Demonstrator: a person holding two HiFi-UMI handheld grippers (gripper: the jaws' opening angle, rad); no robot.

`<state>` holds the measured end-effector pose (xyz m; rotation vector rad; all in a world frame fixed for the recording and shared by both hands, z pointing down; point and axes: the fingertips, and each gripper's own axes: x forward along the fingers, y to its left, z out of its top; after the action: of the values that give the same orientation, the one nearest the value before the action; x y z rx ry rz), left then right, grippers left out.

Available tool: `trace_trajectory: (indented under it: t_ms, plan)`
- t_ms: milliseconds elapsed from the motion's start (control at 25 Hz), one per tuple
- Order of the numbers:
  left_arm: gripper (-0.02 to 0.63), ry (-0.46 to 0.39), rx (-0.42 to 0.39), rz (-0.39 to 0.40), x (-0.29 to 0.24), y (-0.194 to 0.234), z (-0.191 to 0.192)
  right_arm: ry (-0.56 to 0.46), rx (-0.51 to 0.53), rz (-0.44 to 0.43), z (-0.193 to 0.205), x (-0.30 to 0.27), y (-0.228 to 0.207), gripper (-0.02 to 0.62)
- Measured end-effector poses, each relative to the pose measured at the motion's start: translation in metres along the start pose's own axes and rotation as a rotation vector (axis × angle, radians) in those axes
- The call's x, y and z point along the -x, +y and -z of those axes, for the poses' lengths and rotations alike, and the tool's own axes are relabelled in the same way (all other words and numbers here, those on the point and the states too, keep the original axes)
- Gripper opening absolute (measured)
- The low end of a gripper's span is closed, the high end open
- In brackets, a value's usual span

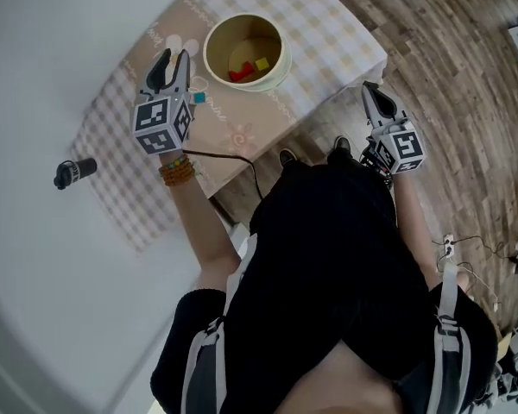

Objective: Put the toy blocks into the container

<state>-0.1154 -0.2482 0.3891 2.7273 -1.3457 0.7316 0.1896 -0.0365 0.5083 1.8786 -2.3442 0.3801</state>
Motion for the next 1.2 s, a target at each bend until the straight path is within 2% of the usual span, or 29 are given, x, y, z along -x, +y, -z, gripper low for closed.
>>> trace_trajectory:
  t_ms: [120,200,360,440,680,800,880,1080,1200]
  plan:
    - [0.137,0.116,0.022,-0.093,0.011,0.033,0.066,0.007,0.017,-0.036,-0.003,-0.011,0.015,0.006]
    - [0.138,0.199,0.075,-0.127,0.016,0.042,0.12,0.014,0.028,-0.058,-0.004,-0.016,0.024,0.006]
    - [0.138,0.268,0.258,-0.118,0.016,0.033,0.201,0.033,0.046,-0.087,-0.003,-0.023,0.038,0.006]
    - [0.14,0.29,0.289,-0.115,0.012,0.028,0.224,0.04,0.051,-0.094,-0.002,-0.027,0.046,0.006]
    - [0.167,0.35,0.359,-0.115,-0.003,0.011,0.27,0.066,0.078,-0.109,0.003,-0.026,0.06,0.006]
    - [0.171,0.363,0.38,-0.104,-0.009,0.01,0.279,0.069,0.085,-0.112,0.004,-0.027,0.066,0.006]
    - [0.201,0.368,0.394,-0.096,-0.013,0.01,0.282,0.072,0.088,-0.114,0.005,-0.026,0.069,0.006]
    - [0.201,0.395,0.405,-0.099,-0.023,0.013,0.291,0.081,0.099,-0.123,0.005,-0.025,0.079,0.006]
    - [0.189,0.415,0.375,-0.106,-0.027,0.011,0.295,0.083,0.101,-0.122,0.006,-0.024,0.08,0.006]
